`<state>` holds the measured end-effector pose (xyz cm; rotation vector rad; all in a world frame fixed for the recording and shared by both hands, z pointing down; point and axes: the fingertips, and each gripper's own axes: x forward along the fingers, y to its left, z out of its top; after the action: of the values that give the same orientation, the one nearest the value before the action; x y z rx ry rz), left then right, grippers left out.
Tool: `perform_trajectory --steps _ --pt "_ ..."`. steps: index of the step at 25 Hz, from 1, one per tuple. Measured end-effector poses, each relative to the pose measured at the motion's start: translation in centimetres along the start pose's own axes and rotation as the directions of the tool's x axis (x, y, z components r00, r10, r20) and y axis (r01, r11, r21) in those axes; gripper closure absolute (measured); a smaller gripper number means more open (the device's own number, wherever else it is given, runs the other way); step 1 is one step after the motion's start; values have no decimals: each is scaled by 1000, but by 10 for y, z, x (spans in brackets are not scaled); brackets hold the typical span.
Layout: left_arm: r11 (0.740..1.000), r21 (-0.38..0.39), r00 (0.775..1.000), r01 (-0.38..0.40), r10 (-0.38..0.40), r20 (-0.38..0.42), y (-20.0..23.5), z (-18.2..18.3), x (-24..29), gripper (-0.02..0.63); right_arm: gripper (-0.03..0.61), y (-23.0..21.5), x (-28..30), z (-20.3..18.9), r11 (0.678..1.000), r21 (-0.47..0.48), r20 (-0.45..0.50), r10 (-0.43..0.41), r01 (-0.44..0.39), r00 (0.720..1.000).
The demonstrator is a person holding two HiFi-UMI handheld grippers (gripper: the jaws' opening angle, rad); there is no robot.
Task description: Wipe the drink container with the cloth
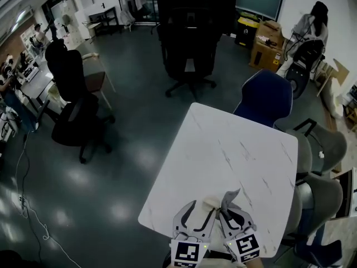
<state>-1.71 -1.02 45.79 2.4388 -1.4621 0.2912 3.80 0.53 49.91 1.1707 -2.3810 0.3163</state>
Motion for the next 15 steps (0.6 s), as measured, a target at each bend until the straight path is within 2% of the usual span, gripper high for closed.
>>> perform_trajectory --steps 6,15 --pt "995 57 996 88 -85 -39 -14 -5 10 339 522 3 6 -4 1000 -19 -15 -8 8 1000" --pt "989 95 987 110 -97 -125 -13 -34 26 339 522 3 9 -10 1000 -20 -40 -16 15 999"
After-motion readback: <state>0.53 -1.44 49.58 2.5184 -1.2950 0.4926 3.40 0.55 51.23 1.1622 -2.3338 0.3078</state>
